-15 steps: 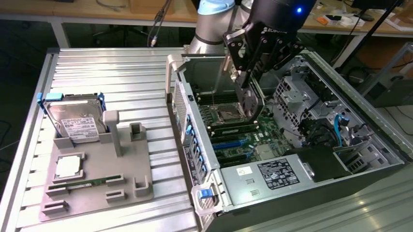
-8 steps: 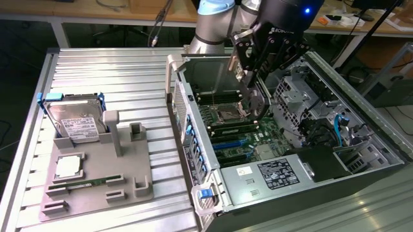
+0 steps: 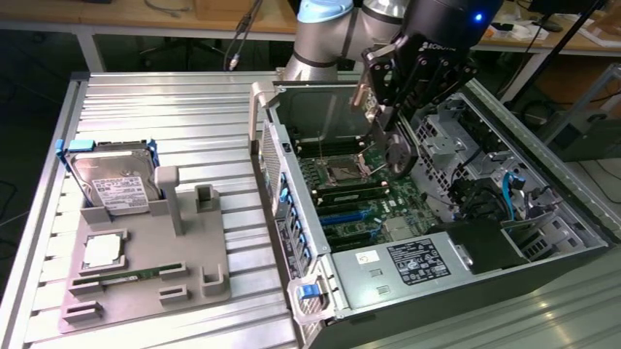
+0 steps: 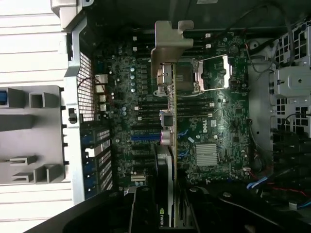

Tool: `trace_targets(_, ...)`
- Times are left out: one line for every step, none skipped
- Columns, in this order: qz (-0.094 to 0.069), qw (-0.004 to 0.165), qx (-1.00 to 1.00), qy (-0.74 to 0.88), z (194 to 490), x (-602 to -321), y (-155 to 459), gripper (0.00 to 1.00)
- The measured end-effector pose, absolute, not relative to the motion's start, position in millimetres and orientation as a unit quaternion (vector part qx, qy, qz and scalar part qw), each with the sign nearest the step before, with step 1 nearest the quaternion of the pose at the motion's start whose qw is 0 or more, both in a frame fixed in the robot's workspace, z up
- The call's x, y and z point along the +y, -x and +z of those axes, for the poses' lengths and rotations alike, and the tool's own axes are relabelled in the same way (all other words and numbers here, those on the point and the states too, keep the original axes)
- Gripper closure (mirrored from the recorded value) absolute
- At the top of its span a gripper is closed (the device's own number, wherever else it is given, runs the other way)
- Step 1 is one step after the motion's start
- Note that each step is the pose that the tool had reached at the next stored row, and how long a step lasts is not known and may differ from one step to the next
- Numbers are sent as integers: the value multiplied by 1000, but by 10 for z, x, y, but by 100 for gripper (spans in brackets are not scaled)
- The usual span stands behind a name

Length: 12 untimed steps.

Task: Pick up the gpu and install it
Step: 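Pick up the gpu and move the gpu toward the slot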

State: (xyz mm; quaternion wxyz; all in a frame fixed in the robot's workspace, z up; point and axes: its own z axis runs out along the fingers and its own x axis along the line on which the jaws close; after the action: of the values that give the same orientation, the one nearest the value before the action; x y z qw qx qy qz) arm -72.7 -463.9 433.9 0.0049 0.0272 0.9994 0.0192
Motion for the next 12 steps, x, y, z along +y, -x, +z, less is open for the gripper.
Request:
trace_targets(19, 5, 999, -27, 4339, -4639, 705, 73)
trace_targets(19, 5, 999, -27, 4339, -4639, 684, 73)
trace_targets(19, 5, 999, -27, 4339, -4639, 665, 73)
trace_targets(19, 5, 999, -27, 4339, -4639, 652, 73)
trace_targets(19, 5, 999, -27, 4339, -4639, 629, 73)
trace_targets(19, 5, 999, -27, 4339, -4639, 610, 73)
trace_targets(19, 5, 999, -27, 4339, -4639, 591, 73)
trace_targets(19, 5, 999, -27, 4339, -4639, 520, 73)
trace_targets(19, 5, 999, -27, 4339, -4639, 433, 73)
trace_targets(19, 5, 999, -27, 4339, -4639, 345, 73)
trace_targets(19, 5, 999, -27, 4339, -4640, 241, 73)
trace_targets(19, 5, 999, -27, 4339, -4639, 238, 73)
